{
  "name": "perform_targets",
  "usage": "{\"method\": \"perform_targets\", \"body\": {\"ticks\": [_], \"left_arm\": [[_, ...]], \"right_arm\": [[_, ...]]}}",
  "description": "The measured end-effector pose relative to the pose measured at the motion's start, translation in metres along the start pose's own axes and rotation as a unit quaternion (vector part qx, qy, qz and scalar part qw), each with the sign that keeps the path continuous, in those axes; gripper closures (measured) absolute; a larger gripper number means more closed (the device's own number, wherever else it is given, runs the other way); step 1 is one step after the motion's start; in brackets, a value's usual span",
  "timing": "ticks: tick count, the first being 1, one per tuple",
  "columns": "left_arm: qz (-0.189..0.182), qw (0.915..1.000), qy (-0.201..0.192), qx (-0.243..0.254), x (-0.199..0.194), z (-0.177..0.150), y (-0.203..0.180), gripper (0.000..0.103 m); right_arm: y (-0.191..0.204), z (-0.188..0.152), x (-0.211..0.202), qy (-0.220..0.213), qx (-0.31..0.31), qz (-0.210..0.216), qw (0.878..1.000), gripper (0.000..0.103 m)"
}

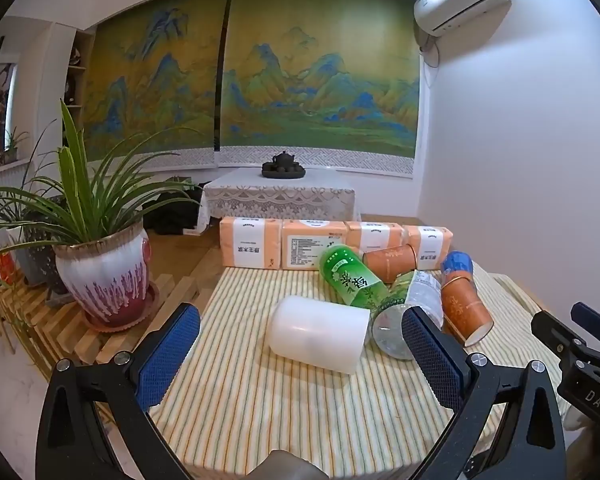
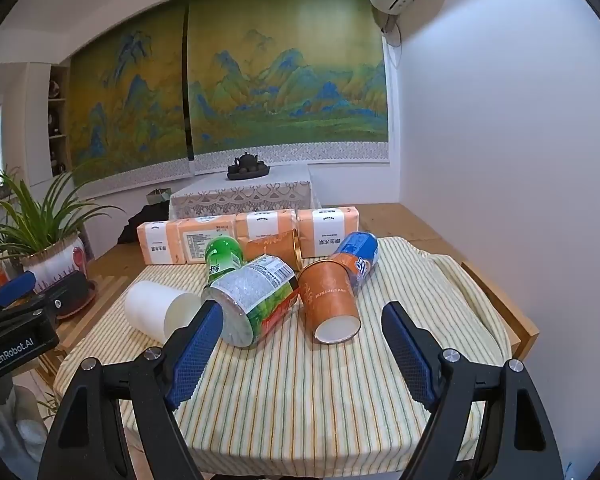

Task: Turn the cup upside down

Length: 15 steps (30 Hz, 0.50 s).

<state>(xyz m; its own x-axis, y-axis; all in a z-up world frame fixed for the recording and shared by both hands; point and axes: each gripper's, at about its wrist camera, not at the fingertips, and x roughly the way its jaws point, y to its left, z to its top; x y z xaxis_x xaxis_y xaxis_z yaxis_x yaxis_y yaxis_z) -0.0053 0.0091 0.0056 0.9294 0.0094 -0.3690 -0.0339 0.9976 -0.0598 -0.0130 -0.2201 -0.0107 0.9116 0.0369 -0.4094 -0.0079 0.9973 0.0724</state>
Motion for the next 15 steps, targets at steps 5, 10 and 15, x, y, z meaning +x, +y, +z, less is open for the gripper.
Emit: {"method": "perform_targets", "body": {"ticks": [5,10,15], "left_arm": [[0.000,1.0000,0.001,0.004,0.0033,-0.0013,-0.0017,0.001],[0.002,1.0000,0.002,0.008,0.0040,0.0000,-0.0022,0.001],[0.001,1.0000,0.003,0.008,0.0041,-0.0006,-0.0033,0.001]], "right_arm": [[0.0008,-0.0075,-0.0004,-0.003,0.000,-0.001,1.000,0.025],[-0.0010,-0.0091,0.0021,0.003,0.002,0.001,1.000,0.025],[-0.0027,-0.0087,0.0042,0.005,0.006,0.001,1.000,0.025]]}}
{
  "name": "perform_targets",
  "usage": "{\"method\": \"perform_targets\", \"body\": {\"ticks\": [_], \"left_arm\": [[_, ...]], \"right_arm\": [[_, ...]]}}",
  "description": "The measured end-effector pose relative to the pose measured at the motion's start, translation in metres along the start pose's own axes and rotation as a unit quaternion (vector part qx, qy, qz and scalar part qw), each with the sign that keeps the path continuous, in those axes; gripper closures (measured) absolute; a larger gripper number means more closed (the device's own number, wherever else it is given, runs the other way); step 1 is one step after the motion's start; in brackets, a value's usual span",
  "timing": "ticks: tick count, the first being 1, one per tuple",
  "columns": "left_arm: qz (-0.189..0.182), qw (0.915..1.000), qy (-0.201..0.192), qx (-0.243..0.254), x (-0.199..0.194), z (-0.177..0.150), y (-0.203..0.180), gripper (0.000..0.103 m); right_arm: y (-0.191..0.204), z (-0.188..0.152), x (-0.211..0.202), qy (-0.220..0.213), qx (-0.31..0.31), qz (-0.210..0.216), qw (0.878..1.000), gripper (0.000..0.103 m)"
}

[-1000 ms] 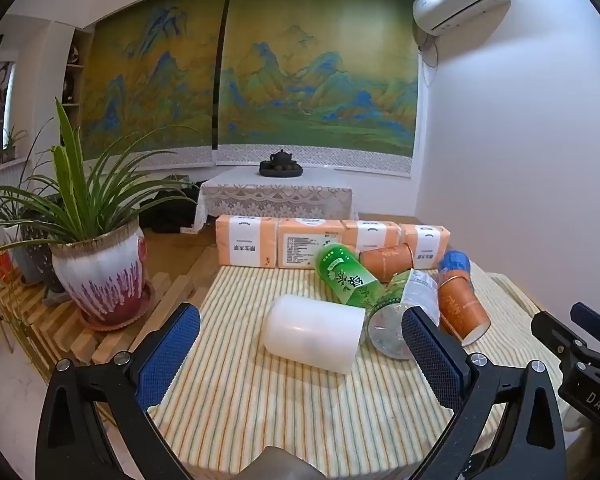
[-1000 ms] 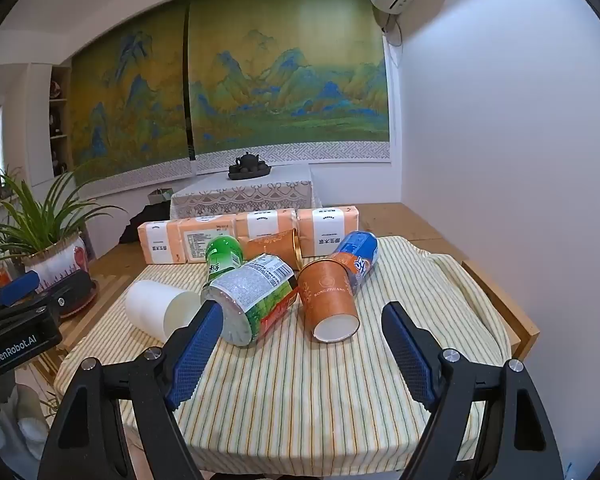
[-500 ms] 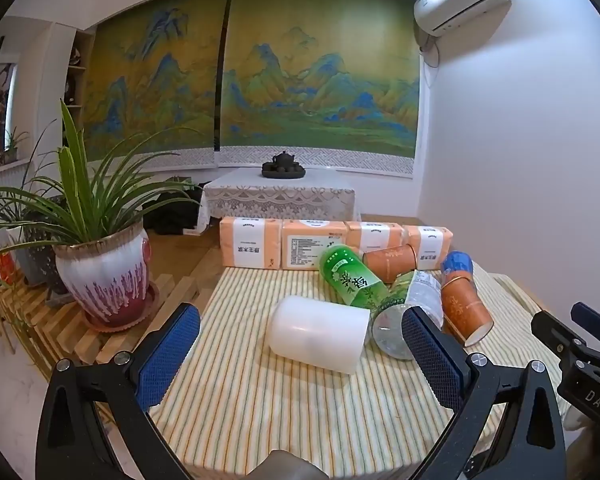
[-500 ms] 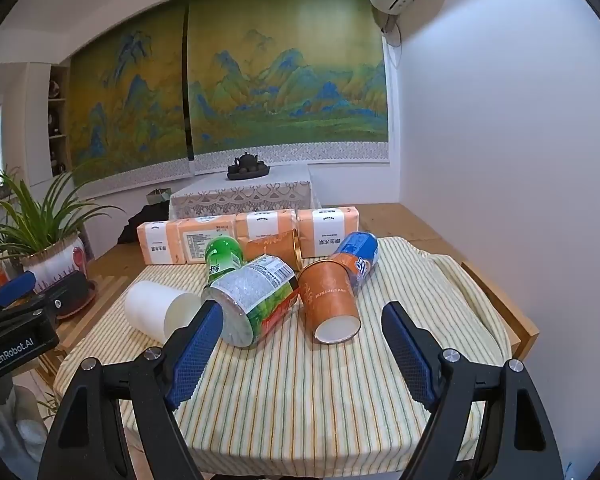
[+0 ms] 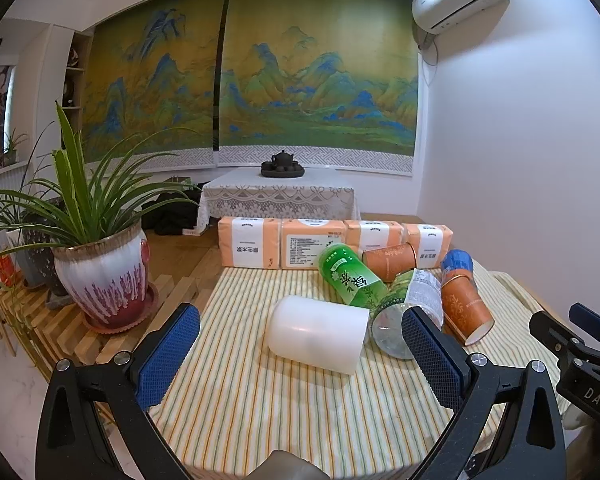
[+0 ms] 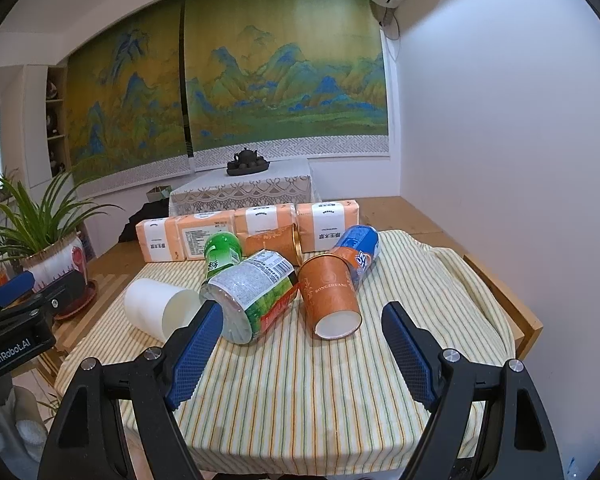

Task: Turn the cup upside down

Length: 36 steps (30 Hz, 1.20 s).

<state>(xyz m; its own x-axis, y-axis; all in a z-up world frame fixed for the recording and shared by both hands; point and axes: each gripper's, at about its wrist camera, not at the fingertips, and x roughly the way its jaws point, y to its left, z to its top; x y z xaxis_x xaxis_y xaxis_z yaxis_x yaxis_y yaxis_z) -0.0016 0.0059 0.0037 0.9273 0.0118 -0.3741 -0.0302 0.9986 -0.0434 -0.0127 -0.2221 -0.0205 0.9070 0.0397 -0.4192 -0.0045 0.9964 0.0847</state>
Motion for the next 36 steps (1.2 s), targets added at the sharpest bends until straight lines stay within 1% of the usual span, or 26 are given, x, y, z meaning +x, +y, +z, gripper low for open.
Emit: {"method": "perform_targets", "body": {"ticks": [36], "left_arm": [[-0.002,1.0000,0.004,0.004,0.0036,-0.0044,-0.0082,0.001]], "right_arm": [[-0.0020,-0.0014,0.0015,0.002,0.006,-0.001,1.000,0.025]]}}
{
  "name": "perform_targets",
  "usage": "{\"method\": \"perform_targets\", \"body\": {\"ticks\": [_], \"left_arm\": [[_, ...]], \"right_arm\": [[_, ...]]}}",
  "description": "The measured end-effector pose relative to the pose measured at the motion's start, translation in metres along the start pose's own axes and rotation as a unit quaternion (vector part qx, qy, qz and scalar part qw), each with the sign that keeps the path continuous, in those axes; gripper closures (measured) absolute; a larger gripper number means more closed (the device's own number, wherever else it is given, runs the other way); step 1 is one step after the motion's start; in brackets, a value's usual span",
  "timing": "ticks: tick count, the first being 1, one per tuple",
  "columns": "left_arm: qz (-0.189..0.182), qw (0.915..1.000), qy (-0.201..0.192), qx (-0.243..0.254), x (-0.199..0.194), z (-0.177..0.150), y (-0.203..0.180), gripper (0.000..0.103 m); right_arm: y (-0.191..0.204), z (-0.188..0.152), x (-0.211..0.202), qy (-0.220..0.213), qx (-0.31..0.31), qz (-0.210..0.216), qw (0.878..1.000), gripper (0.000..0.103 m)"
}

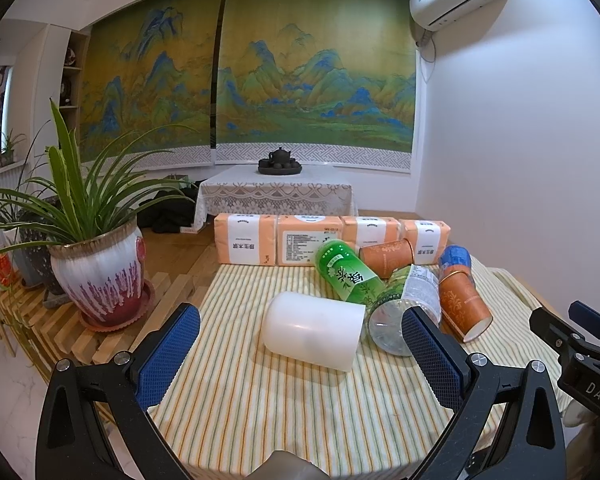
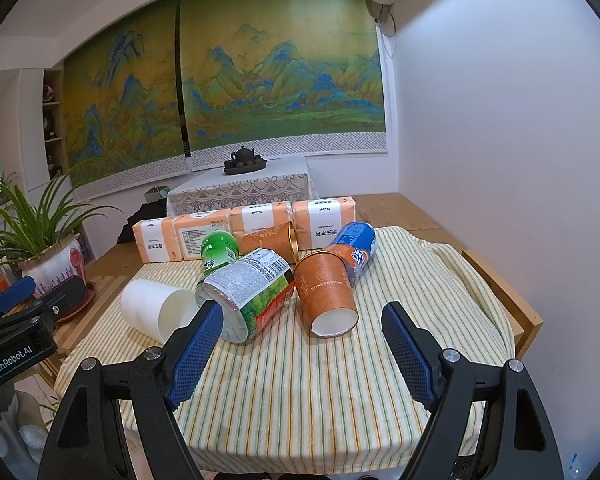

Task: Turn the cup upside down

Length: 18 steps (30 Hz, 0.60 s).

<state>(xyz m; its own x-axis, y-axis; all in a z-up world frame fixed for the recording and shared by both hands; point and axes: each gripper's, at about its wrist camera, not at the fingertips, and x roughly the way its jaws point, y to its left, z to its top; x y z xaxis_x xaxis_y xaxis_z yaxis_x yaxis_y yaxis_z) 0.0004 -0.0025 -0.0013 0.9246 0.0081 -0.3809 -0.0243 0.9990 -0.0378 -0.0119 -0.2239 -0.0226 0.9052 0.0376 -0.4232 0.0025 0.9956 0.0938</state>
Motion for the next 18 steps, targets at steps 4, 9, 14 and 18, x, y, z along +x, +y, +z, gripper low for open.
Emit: {"method": "perform_targets", "body": {"ticks": [4,9,14,18], "left_arm": [[0.000,1.0000,0.000,0.001,0.0001,0.0002,0.0002,0.001],[-0.001,1.0000,0.001,0.000,0.0001,0.0002,-0.0011,0.001],[-0.001,1.0000,0.001,0.001,0.0004,0.0000,-0.0024,0.001],[-0.002,1.0000,0.002,0.001,0.0005,0.0000,-0.0020,0.001]], "right_arm": [[0.0003,0.0006,-0.0001,0.000,0.000,0.000,1.000,0.025],[-0.0003,-0.0002,-0.0001,0.001,0.000,0.000,1.000,0.025],[-0.0003,0.0002,-0.0001,0.001,0.000,0.000,1.000,0.025],[-0.0007,-0.0004,0.0003,0.002,0.000,0.000,1.000,0.025]]}}
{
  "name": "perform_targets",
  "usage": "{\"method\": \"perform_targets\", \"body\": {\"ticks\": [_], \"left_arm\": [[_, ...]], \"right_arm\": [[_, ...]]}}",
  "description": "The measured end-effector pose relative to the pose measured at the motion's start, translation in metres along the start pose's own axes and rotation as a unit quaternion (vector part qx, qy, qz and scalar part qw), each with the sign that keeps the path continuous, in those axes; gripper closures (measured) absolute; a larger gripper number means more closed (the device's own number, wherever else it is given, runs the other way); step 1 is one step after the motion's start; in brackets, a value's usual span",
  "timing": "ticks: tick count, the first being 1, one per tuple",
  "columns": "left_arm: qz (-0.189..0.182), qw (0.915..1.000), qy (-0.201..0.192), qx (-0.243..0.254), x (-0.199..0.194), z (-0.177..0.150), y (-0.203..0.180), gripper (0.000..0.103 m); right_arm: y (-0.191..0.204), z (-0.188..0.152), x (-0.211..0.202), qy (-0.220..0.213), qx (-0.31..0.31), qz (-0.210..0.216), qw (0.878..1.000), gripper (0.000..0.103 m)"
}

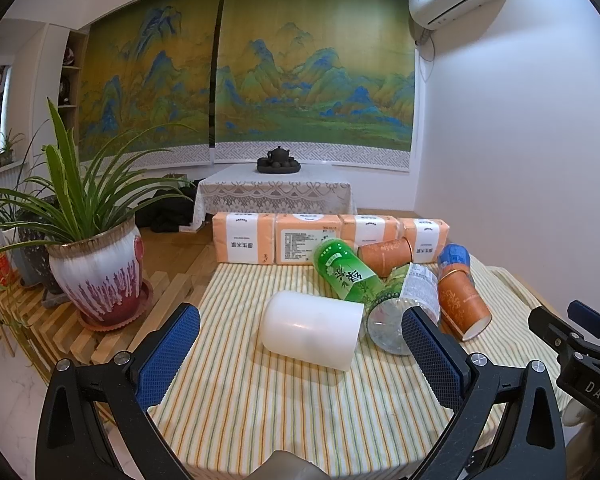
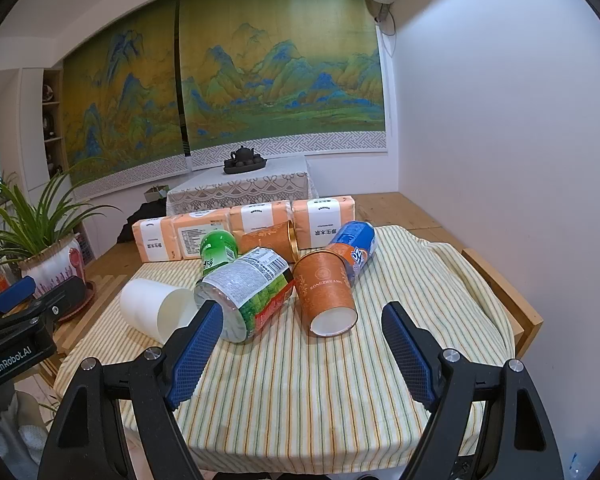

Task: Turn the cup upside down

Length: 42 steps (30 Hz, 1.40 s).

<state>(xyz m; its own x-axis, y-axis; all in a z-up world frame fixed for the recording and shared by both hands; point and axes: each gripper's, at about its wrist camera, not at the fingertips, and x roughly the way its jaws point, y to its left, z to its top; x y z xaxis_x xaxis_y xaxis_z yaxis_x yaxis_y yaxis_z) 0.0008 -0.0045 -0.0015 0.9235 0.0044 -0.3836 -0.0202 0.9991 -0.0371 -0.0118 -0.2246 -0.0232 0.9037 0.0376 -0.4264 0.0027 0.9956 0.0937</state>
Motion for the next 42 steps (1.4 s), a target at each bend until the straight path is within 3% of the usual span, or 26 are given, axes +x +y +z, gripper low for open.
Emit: {"method": "perform_targets", "body": {"ticks": [8,16,22,30,42], "left_arm": [[-0.004,1.0000,0.006,0.004,0.007,0.000,-0.001,0.001],[-0.059,0.9952,0.057,0.054,0.036,0.004,-0.018,0.001],[-0.108,0.9846,0.104,0.089,0.069,0.015,-0.040,0.001],[-0.160,0.9606,0.180,0.139,0.128,0.023,-0.088,0.001],[-0.152,0.9416,0.240,0.180,0.193,0.013,-0.127,0.001]], "right_arm": [[-0.003,-0.002,0.006,0.010,0.003,0.001,1.000,0.025],[-0.007,-0.005,0.013,0.023,0.011,0.002,1.000,0.024],[-0.020,-0.008,0.013,0.025,0.029,-0.004,0.999,0.019],[-0.047,-0.015,0.013,0.034,0.057,-0.009,0.998,0.015],[-0.079,-0.022,0.007,0.033,0.085,-0.028,0.995,0.011]]}}
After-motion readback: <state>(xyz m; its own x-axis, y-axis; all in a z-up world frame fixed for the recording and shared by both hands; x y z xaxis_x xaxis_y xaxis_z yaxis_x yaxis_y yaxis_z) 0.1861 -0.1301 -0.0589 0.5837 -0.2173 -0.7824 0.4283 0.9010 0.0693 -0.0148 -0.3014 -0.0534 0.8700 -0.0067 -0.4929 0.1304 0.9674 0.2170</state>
